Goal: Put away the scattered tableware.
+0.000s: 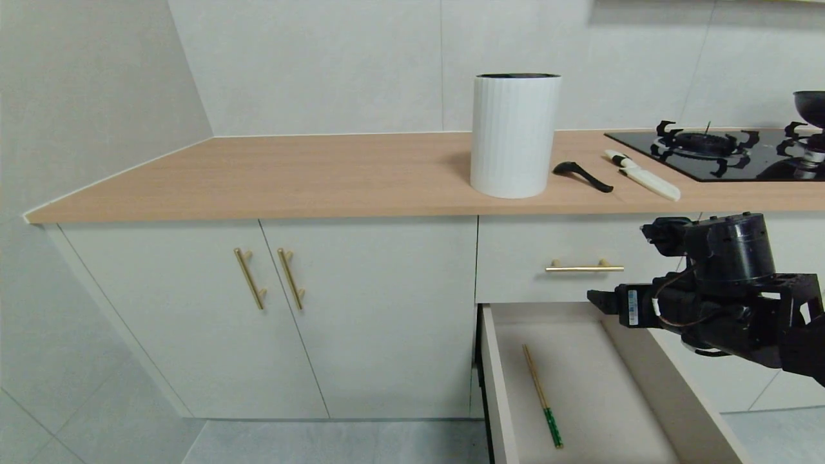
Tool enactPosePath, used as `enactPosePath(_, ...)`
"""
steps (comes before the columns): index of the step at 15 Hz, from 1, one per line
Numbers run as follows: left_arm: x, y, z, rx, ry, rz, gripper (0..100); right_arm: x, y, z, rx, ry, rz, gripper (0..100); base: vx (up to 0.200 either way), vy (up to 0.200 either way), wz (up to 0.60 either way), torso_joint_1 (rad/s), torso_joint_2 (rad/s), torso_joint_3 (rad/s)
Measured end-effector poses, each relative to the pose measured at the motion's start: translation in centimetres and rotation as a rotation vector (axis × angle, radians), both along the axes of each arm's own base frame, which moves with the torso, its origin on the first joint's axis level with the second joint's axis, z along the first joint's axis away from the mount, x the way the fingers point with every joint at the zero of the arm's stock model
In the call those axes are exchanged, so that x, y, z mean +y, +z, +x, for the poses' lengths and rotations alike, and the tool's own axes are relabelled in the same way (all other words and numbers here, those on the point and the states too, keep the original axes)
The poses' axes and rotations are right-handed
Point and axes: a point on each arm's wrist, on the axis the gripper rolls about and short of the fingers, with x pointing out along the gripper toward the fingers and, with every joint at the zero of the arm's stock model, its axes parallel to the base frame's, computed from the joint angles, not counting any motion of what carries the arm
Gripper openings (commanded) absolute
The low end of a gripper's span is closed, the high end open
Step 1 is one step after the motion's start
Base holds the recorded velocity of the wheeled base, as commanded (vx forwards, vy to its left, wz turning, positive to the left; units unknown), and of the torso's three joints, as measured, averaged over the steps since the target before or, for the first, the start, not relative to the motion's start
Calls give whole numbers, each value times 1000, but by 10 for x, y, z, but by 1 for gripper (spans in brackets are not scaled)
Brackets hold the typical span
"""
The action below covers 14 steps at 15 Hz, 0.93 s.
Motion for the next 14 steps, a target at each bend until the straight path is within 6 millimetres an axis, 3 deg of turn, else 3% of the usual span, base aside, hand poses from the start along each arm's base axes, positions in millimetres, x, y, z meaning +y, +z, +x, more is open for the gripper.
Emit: enactPosePath(14,0,0,0,0,0,0,100,-2,-2,2,7,-9,-4,100,0,0,0,201,-484,-283)
